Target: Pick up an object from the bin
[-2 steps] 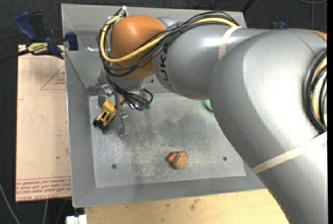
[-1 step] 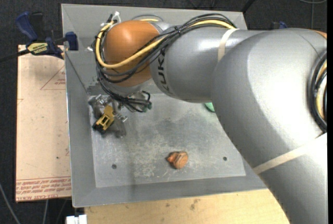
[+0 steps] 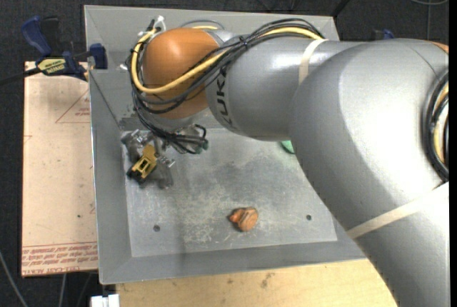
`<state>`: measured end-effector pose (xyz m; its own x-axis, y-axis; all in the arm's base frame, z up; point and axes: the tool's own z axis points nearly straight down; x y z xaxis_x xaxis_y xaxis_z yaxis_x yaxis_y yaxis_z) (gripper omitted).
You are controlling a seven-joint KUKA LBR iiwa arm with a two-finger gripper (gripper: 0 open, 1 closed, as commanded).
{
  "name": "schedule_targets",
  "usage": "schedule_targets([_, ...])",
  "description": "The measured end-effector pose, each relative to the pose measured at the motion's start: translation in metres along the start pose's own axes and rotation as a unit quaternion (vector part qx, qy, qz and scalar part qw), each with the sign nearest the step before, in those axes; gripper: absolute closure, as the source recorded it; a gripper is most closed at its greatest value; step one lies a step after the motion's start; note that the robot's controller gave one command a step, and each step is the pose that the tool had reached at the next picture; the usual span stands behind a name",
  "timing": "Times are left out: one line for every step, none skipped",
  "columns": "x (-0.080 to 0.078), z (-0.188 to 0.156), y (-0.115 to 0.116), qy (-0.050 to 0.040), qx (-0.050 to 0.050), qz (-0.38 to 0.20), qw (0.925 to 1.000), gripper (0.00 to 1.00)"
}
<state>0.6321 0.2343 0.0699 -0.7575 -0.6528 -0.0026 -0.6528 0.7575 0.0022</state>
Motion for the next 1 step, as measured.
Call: schedule_targets([0.0325, -0.1135, -0.0257, -0.0008, 0.001, -0.001, 1.0000, 1.00])
